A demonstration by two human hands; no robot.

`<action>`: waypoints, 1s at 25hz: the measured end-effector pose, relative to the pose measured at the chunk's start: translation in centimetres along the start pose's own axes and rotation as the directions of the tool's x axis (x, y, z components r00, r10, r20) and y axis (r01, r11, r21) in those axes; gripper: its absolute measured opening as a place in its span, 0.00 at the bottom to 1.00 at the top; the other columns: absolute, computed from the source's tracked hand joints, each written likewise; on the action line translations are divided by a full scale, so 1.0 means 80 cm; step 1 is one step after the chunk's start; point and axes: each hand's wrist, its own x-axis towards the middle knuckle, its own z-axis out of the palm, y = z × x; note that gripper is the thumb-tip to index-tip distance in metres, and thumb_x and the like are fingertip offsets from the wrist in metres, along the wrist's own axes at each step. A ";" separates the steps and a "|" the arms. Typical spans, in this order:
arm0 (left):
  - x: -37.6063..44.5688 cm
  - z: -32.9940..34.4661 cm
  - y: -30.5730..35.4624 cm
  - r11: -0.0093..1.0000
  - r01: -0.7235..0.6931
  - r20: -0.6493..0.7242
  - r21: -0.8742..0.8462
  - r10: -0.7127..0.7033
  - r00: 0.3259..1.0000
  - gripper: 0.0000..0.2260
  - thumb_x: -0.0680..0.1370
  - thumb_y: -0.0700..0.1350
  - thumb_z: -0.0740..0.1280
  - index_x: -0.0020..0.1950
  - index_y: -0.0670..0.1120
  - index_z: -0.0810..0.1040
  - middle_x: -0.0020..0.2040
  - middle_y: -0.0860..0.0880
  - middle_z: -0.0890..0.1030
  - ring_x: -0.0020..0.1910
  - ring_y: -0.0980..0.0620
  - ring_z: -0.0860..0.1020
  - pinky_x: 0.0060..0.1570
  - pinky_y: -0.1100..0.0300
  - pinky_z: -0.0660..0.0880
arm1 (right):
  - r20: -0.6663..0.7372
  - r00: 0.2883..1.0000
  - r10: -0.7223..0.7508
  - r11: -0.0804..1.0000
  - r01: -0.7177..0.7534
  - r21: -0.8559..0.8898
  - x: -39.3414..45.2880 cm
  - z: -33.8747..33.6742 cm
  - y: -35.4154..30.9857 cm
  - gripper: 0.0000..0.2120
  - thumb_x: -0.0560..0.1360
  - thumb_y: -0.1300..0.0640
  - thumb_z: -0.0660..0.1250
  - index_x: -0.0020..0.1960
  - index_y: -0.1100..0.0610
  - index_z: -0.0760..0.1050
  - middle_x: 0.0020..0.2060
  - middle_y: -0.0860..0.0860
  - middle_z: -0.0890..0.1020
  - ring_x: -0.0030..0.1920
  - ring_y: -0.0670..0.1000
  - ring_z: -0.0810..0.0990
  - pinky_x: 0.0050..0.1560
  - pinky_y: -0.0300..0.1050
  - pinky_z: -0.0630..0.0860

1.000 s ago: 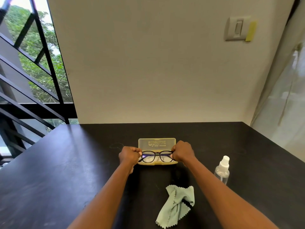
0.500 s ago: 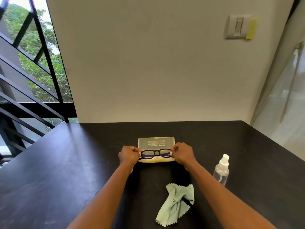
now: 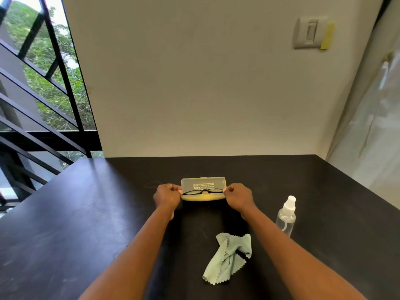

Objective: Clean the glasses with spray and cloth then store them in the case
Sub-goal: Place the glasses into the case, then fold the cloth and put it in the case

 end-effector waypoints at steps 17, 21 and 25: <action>-0.139 0.030 -0.028 0.722 -0.556 0.580 0.413 0.262 0.771 0.12 0.71 0.57 0.69 0.39 0.49 0.72 0.36 0.53 0.75 0.37 0.55 0.73 0.37 0.59 0.70 | 0.381 0.924 0.008 0.908 0.153 -0.390 -0.089 -0.048 0.011 0.12 0.76 0.55 0.65 0.53 0.62 0.79 0.50 0.57 0.82 0.52 0.55 0.80 0.50 0.45 0.75; -0.147 0.032 -0.023 0.708 -0.575 0.600 0.410 0.266 0.754 0.07 0.73 0.49 0.69 0.40 0.48 0.74 0.38 0.53 0.75 0.40 0.54 0.74 0.41 0.60 0.71 | 0.476 0.879 0.020 0.888 0.204 -0.413 -0.105 -0.061 0.013 0.11 0.74 0.60 0.66 0.55 0.61 0.77 0.52 0.55 0.80 0.49 0.52 0.77 0.50 0.43 0.74; -0.148 0.011 -0.014 0.866 -0.438 0.520 0.239 0.267 0.811 0.05 0.73 0.46 0.70 0.38 0.49 0.78 0.36 0.55 0.78 0.36 0.60 0.73 0.34 0.67 0.68 | 0.460 0.887 -0.045 0.913 0.223 -0.341 -0.110 -0.066 0.014 0.09 0.75 0.62 0.64 0.54 0.60 0.78 0.52 0.53 0.81 0.51 0.50 0.76 0.51 0.41 0.70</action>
